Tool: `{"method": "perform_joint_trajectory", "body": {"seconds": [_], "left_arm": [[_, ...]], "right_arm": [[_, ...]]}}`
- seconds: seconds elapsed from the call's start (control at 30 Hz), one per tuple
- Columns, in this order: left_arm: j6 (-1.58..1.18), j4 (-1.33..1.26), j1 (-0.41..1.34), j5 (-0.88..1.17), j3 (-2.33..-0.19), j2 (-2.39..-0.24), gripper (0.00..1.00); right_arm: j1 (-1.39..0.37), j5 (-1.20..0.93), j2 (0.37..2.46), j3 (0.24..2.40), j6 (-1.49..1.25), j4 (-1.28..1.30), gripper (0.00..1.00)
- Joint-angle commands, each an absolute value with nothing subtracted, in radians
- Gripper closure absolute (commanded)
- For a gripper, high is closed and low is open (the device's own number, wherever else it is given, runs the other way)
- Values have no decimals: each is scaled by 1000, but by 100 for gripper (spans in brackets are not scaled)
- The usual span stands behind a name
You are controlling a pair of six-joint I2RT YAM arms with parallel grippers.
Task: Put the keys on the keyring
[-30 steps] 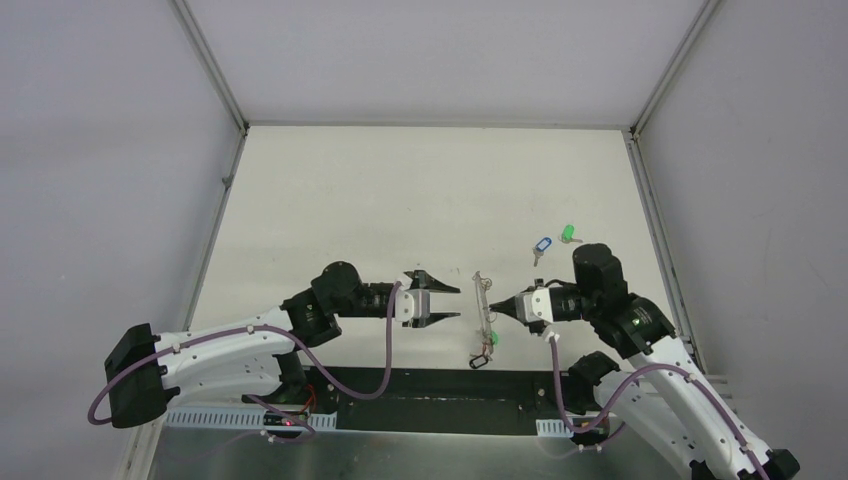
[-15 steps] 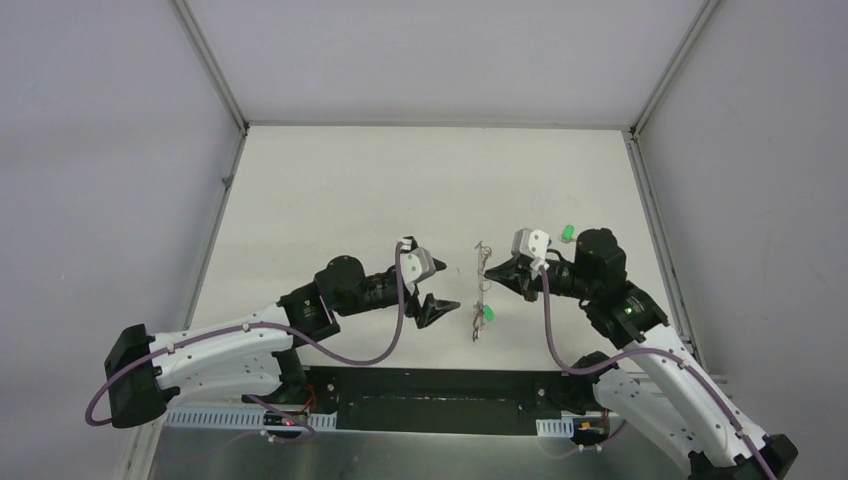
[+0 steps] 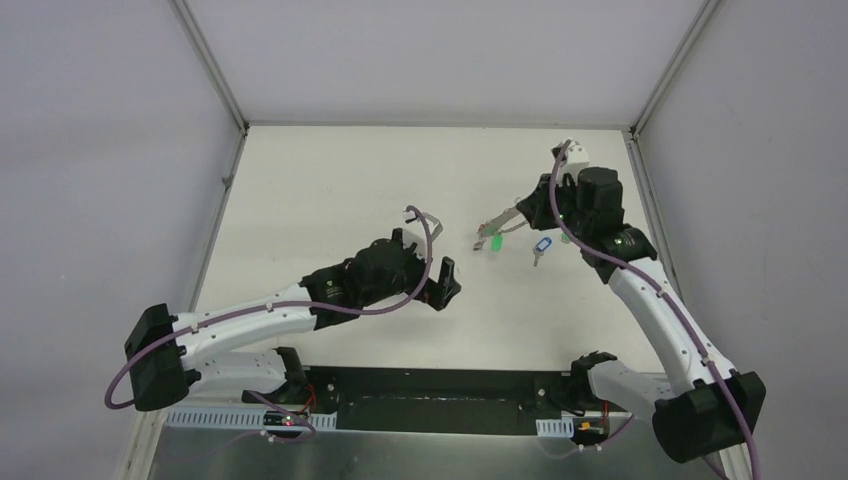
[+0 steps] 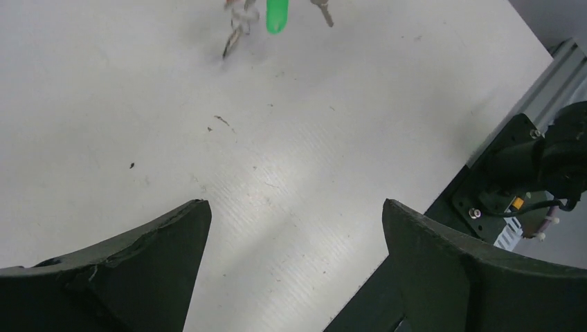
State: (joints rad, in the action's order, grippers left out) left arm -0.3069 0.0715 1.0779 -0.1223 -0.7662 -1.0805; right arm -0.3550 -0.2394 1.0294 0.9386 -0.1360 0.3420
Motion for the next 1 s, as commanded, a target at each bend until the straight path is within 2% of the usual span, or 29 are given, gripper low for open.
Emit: {"method": "perform_joint_trajectory", "body": {"seconds": [0.0,0.2,0.47,0.73,0.97], "left_arm": [[-470,117,1016,-107,-858,-1168,1],[-533,96,898,183,-1003,-1449,5],[-436,-60,897,360,-1282,-1821,13],[-389,-112,898,408,-1603,-2142,21],[-271,-252,913,362,-1712,-2287,23]], "right_arm": [[-256,-162,1090,1061,-309,372,100],[-98,-79,1200,1185,-413,506,100],[42,82,1243,1262,-468,571,100],[107,198,1320,1357,-436,619,100],[160,224,1323,1252,-491,590,100]]}}
